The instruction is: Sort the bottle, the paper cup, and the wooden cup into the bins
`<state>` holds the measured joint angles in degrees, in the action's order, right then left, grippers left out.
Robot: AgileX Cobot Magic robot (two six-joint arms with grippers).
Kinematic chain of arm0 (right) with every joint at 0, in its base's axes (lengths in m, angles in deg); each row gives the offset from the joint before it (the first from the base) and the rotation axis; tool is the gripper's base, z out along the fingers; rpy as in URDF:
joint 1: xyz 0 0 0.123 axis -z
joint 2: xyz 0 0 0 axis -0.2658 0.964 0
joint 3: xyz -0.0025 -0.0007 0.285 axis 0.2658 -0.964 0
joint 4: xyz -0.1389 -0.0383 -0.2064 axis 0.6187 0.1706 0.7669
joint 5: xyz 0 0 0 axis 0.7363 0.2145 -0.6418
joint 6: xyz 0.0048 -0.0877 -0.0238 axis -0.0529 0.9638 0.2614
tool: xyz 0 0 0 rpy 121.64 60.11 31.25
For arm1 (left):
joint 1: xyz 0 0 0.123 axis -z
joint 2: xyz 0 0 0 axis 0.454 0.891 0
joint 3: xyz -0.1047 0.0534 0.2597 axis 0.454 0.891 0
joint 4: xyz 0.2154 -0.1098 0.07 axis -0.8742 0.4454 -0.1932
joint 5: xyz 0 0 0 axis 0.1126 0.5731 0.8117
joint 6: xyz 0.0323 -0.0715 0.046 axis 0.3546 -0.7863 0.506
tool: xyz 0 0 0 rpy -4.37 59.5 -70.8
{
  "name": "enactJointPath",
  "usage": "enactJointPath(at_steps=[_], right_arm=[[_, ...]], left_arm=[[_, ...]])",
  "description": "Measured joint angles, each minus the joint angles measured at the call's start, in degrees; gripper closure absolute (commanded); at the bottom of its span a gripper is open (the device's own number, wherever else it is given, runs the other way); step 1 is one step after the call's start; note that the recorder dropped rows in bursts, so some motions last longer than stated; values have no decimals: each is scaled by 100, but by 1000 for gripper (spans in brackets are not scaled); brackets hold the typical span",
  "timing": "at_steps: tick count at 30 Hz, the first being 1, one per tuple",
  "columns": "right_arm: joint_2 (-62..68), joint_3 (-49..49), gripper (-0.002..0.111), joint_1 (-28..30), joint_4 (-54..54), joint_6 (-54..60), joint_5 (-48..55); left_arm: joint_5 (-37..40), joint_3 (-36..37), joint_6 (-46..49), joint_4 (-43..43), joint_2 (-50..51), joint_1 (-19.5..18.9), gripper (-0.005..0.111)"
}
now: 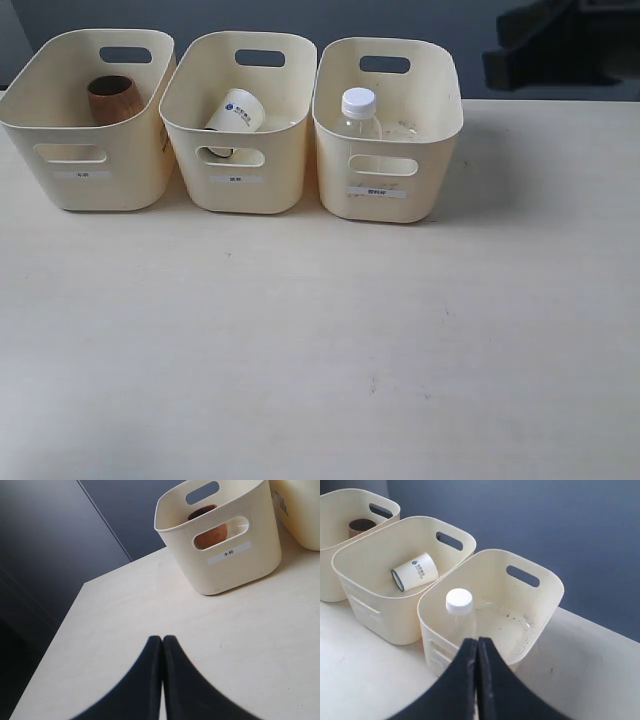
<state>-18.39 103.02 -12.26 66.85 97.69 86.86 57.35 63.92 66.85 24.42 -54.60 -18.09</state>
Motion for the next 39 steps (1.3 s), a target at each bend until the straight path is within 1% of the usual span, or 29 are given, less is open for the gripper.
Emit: enactJointPath(at_steps=[2,5,6,11,17,24,26,28,33,35,37,39], right_arm=[[-926,-680,109,0,0,-55,27],[-1956,-1221,109,0,-134,-278,263],[-2493,-1410,109,0,-209,-367,556],[-3558,-1467,109,0,-313,-428,1285],[-4234,-1467,109,0,-341,-438,1460],[-4663,-1467,109,-23,-366,-438,1493],[-4751,-1467,109,57,-366,-404,1493],[-4835,-1529,109,368,-352,-341,1482],[-5155,-2033,109,1975,-365,-126,1458],[-5432,-2343,109,2455,-466,120,1387],[-5720,-2742,109,2829,-695,464,1167],[-6035,-3210,109,3137,-1164,909,687]], left_arm=[[0,0,0,0,0,0,107],[0,0,0,0,0,0,107],[0,0,0,0,0,0,107],[0,0,0,0,0,0,107],[0,0,0,0,0,0,107],[0,0,0,0,0,0,107],[0,0,0,0,0,0,107],[0,0,0,0,0,0,107],[0,0,0,0,0,0,107],[0,0,0,0,0,0,107],[0,0,0,0,0,0,107],[0,0,0,0,0,0,107]])
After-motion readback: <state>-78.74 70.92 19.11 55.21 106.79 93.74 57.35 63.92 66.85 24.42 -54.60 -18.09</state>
